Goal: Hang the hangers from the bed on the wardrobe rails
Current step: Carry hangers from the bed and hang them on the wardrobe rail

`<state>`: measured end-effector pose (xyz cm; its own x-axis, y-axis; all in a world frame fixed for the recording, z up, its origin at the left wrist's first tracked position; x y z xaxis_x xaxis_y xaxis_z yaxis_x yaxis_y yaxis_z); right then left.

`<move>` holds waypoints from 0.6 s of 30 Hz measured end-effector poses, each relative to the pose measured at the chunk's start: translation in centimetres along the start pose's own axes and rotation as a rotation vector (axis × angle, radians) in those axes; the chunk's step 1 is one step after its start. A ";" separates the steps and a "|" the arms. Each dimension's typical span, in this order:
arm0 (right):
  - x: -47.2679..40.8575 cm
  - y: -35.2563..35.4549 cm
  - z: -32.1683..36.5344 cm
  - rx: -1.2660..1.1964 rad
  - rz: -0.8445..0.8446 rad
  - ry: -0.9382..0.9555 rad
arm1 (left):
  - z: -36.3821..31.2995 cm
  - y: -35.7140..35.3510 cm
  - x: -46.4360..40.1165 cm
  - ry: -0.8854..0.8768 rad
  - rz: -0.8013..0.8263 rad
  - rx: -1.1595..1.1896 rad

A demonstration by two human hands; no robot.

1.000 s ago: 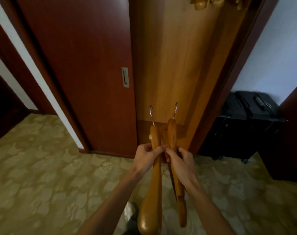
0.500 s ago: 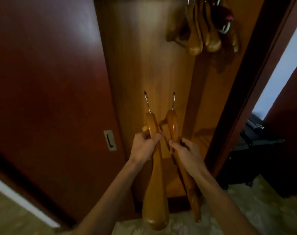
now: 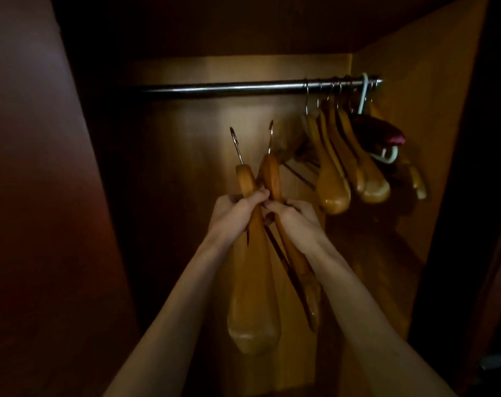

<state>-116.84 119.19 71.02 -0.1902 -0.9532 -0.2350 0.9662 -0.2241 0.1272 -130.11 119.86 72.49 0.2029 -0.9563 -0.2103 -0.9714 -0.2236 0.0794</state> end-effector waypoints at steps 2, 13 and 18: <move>-3.3 -0.6 1.1 -0.015 -0.011 0.031 | -1.6 -0.7 -2.8 -0.036 -0.014 0.000; -13.5 -1.3 5.9 -0.011 -0.091 0.227 | -6.0 -2.6 -13.7 -0.191 0.078 -0.012; -15.4 -0.2 6.5 0.004 -0.118 0.247 | -6.7 -4.2 -15.9 -0.211 0.128 0.009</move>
<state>-115.27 132.63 80.87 -0.2528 -0.8423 -0.4761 0.9391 -0.3320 0.0887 -128.48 134.77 82.05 0.0491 -0.9162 -0.3977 -0.9888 -0.1008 0.1100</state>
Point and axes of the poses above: each hand's wrist, its own x-axis away from the middle knuckle, its own y-axis out of the back of the hand, z = x × y, the point moved 2 cm from there along -x, towards the middle knuckle, and after that the axes turned 8 degrees about -z, right-handed, at the moved point
